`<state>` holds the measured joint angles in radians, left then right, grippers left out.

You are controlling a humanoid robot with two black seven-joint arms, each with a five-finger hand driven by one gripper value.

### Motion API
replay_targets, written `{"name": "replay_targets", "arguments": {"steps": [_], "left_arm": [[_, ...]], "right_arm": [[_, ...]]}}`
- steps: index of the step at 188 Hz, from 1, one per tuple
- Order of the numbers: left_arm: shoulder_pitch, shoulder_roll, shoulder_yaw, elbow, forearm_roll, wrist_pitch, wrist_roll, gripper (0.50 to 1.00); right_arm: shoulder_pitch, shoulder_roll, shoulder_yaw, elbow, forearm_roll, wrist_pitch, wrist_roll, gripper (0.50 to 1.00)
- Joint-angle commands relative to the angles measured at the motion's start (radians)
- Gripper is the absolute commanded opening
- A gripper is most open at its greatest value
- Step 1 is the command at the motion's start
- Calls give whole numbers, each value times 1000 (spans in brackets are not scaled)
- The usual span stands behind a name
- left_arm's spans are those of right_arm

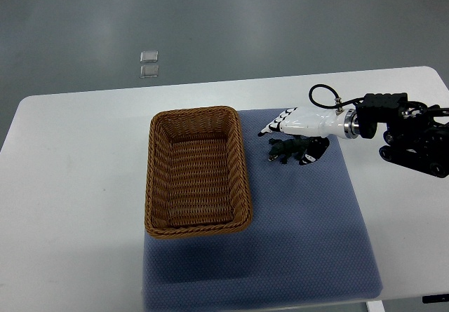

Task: Place crocodile in brown basket with right hand
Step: 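Lower the right hand over the crocodile and close fingers around it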

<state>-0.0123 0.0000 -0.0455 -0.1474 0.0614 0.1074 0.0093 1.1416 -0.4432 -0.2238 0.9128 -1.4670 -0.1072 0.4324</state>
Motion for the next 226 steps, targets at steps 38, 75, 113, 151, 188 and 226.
{"name": "replay_targets", "arguments": {"steps": [38,75,113,151,188,226], "left_arm": [[0,0,1,0,0,0,0,1000],[0,0,0,0,0,0,0,1000],[0,0,0,0,0,0,0,1000],[0,0,0,0,0,0,0,1000],[0,0,0,0,0,0,0,1000],[0,0,0,0,0,0,0,1000]], "right_arm": [[1,18,-2,-34,-49,-2,0,928],[1,24,-3,-45,-76,-14,0,928],[1,28,-8,-64,-113,-28,0,926],[-2,40,-19,-74,-138,-54,0,921],[-6,41,-29,-84,-153,-81,0,913],[-6,55,-31,-103,-153,-81,0,903]]}}
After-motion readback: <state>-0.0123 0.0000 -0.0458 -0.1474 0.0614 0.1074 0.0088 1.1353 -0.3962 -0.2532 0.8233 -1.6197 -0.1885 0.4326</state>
